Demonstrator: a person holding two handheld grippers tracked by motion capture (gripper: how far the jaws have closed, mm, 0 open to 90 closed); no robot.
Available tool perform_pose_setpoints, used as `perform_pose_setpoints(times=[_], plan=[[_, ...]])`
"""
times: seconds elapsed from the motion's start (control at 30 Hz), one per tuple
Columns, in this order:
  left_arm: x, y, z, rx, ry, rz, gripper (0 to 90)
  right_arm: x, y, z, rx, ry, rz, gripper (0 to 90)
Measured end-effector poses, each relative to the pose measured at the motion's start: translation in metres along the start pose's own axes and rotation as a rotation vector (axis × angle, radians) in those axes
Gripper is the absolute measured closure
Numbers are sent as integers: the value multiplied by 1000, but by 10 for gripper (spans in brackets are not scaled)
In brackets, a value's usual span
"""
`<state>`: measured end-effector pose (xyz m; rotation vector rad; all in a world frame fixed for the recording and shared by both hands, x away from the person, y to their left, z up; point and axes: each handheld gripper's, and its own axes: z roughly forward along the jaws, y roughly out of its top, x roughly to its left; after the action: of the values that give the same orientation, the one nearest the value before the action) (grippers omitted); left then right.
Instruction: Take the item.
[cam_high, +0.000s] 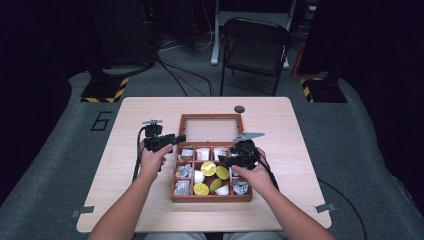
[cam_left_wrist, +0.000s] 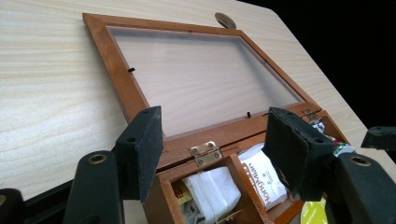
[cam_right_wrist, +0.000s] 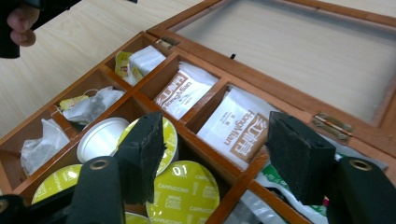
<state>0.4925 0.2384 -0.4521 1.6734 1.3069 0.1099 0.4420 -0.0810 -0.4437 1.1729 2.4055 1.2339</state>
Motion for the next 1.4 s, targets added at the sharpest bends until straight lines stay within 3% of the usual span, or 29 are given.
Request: perform_pose_setpoints(times=[0.2,0.43,0.63,0.77,1.4], plan=[[-2,0,1,-3,-3,-5,371,6,-4,7,16,2,-25,352],[0,0,1,8,-6,30,371,14,-6,11,27,19,-45,341],[-1,0,1,9,-4,32,371,23,-11,19,48,26,-65,336],[-1,0,0,-1,-5,6,371,28,-12,24,61,39,-73,337],[1,0,0,6,0,18,371,40,-17,42,107,55,-122,337]])
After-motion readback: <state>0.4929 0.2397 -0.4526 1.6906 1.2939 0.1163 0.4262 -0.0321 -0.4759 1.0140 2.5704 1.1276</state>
